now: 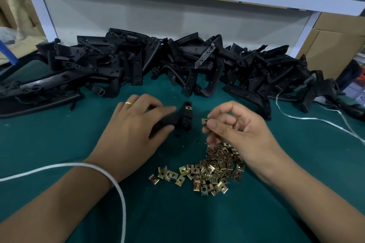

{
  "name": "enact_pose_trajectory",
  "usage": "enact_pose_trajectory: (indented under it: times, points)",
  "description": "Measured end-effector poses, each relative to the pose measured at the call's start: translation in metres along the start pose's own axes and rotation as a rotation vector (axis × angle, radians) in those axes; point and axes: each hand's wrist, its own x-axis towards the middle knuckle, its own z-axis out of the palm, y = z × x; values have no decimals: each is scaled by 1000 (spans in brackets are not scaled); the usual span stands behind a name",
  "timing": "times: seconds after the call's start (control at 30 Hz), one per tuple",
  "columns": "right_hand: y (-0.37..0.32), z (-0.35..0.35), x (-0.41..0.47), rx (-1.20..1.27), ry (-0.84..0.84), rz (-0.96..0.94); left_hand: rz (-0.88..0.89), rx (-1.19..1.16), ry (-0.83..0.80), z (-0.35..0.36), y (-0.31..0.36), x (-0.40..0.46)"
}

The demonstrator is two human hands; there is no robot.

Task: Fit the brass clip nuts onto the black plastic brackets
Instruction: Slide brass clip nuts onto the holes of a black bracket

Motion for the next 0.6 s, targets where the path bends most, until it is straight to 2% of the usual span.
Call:
enact_pose_trajectory:
  times: [0.1,0.23,0.4,0.6]
  points:
    - [0,13,-2,63,20,-28,114,-111,146,2,19,-2]
    - [-1,24,-4,80,36,-55,143,-224,209,5,29,-5]
    - [-3,28,-6,55,53,-82,148,-236,207,3,29,-6]
    - [-1,31,-6,40,112,-75,197,-133,199,2,31,-5]
